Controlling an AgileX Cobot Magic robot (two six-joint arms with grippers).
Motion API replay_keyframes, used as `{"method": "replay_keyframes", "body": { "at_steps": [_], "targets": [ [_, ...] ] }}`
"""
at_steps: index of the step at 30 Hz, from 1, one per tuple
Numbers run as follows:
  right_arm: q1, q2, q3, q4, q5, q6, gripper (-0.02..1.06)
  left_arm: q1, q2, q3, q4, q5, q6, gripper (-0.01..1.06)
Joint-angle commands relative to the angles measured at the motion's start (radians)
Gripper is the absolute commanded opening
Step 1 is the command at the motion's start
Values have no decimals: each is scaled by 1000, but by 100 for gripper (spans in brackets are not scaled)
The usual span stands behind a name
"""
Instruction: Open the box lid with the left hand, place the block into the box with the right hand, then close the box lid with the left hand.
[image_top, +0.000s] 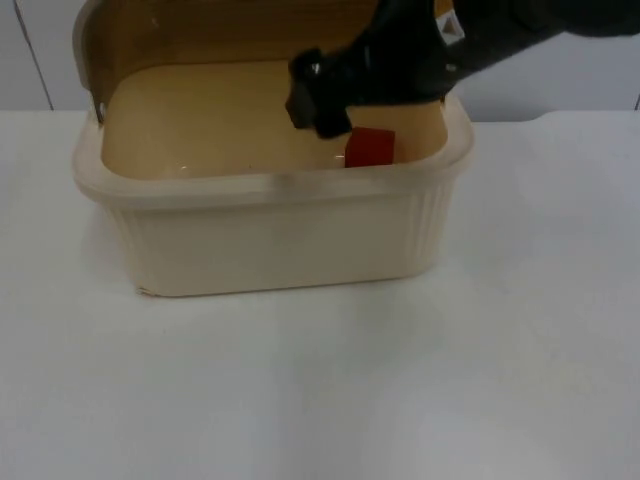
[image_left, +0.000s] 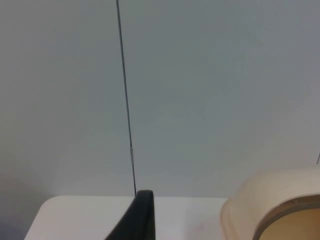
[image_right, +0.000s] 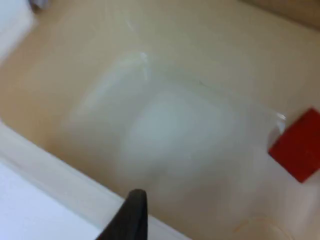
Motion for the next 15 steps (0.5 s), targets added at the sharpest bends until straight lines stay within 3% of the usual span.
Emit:
{"method": "replay_keyframes", "body": {
  "at_steps": [1,8,13,15],
  "targets": [
    [19,-51,6,5,21,4,99,-7,-5,2,7,1,-7,105],
    [36,-260,6,5,85,10,99,-7,-5,2,7,15,-7,105],
    [16,-433,6,12,103,-79,99,-7,-5,2,7,28,-7,105],
    [-30,-501,6,66,124,-144,99,-7,-5,2,7,28,-7,105]
  ]
}}
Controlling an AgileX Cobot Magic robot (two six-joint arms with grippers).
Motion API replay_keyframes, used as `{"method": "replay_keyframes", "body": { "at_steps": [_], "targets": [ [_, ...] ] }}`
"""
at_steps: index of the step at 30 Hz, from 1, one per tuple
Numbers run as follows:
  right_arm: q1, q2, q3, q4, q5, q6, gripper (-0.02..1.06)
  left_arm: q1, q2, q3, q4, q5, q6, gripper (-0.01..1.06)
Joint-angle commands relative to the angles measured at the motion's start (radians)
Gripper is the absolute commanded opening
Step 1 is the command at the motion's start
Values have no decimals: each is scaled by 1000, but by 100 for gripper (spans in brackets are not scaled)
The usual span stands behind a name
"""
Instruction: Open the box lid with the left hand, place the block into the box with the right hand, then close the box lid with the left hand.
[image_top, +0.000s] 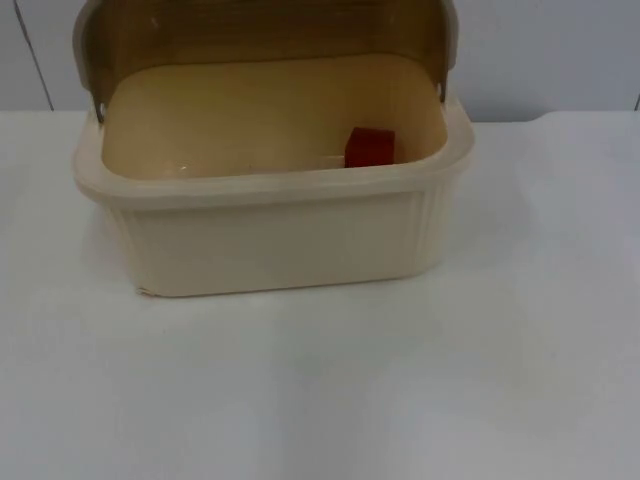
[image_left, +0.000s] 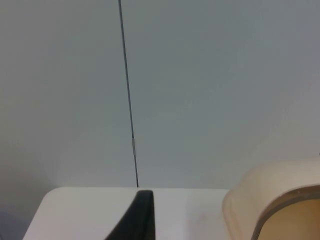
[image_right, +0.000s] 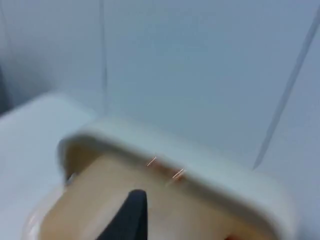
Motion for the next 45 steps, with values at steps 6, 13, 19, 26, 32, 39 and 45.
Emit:
{"method": "replay_keyframes", "body": {
  "at_steps": [6,13,19,26,32,39,45],
  "targets": [
    [-184,-223,1,3,272,-91,99,-7,-5,2,2,3,-7,105],
    [-259,-359,1,-110,399,-77,99,-7,-5,2,0,0,-7,105],
    [-309,-443,1,-150,443,44,105,-7,-5,2,1,-4,-7,105],
    [-342,-451,1,-228,608,45,105,-7,-5,2,1,-6,-7,105],
    [-337,-451,1,-156,606,-3,105,-7,-5,2,11,-46,-7,105],
    [-337,-451,-12,-141,543,-1,105,-7,-7,2,13,-123,-7,105],
    [-337,-451,-39,-111,458,40,105,-7,-7,2,13,-94,-7,105]
  ]
}}
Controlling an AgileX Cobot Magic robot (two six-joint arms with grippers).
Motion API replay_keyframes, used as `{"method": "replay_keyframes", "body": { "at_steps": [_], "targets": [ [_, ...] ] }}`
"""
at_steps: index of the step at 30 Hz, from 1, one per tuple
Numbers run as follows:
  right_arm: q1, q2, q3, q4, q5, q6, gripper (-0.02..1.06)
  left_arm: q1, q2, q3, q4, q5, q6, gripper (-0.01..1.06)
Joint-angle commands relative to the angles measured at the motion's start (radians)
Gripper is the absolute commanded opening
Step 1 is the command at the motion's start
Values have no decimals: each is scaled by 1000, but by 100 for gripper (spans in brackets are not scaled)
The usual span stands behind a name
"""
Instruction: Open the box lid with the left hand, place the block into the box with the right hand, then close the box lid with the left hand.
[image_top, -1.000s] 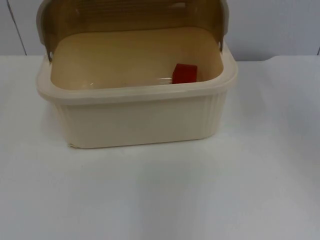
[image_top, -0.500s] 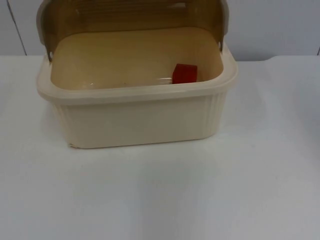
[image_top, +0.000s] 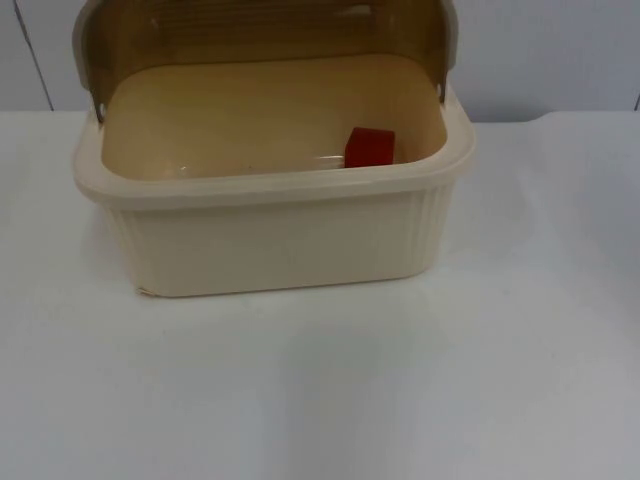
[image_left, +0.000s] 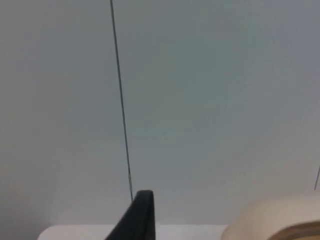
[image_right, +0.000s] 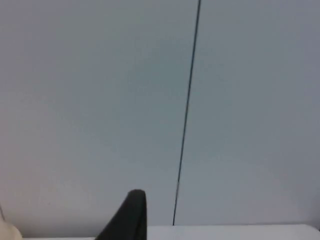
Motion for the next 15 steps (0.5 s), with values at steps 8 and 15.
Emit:
{"method": "replay_keyframes", "body": {
  "at_steps": [8,15],
  "targets": [
    [-28,22,106,381,-212,-320,105,-7,-5,3,21,31,-7,105],
    [-227,40,209,606,-307,-463,105,-7,-5,3,33,30,-7,105]
  ]
}}
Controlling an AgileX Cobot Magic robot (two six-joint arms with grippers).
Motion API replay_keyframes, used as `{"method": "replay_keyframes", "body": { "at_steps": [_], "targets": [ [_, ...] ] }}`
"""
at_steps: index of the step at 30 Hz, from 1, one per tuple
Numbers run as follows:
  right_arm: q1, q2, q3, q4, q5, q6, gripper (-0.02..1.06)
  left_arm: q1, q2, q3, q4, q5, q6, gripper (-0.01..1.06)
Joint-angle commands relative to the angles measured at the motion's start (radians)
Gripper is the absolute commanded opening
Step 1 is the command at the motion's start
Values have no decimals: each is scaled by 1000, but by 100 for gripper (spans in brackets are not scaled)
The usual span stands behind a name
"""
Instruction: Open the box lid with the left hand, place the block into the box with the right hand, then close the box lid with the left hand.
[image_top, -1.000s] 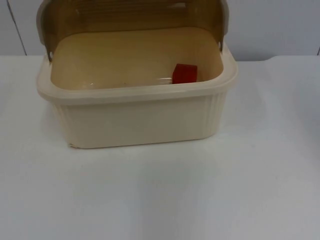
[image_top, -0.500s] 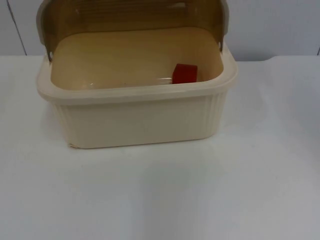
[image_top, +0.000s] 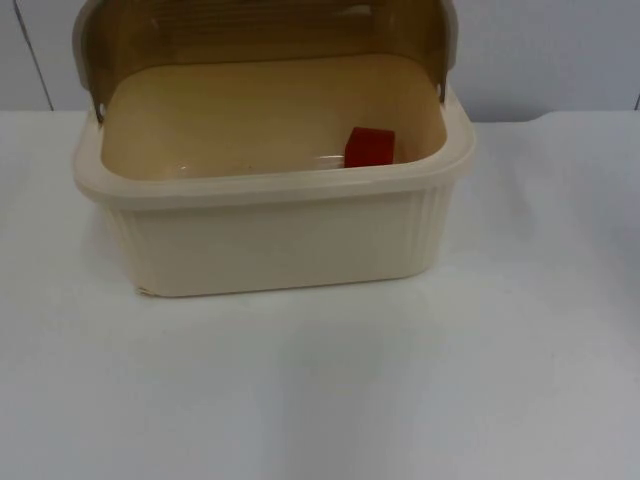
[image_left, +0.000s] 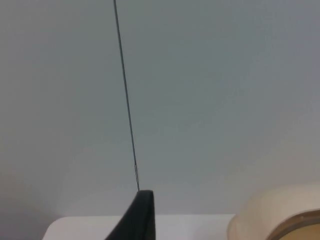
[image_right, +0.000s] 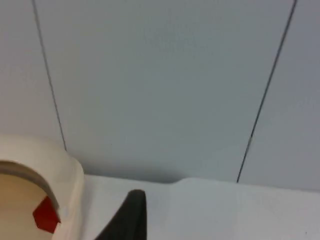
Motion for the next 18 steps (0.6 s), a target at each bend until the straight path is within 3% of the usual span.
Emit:
{"method": "replay_keyframes", "body": {
  "at_steps": [1,2,4,5,6,9,11,12,13,16,18],
  "targets": [
    [-83,-7,23,261,-65,-232,105,-7,-5,3,7,2,-7,105],
    [-83,-7,23,261,-65,-232,105,-7,-5,3,7,2,-7,105],
    [-170,-3,29,673,-35,-609,105,-7,-5,3,8,2,-7,105],
    [-219,-3,31,763,-16,-702,105,-7,-5,3,8,2,-7,105],
    [-259,2,31,783,-3,-694,105,-7,-5,3,8,2,-7,105],
    [-335,2,31,741,5,-621,105,-7,-5,3,8,4,-7,105],
    [-362,-6,31,603,1,-521,105,-7,-5,3,3,18,-7,105],
    [-359,-6,31,522,-2,-453,105,-7,-5,3,-2,25,-7,105],
    [-359,-6,31,522,-2,-453,105,-7,-5,3,-2,25,-7,105],
    [-303,1,35,301,1,-271,105,-7,-5,3,-2,38,-7,105],
    [-281,1,38,273,-4,-247,105,-7,-5,3,-2,38,-7,105]
  ]
}}
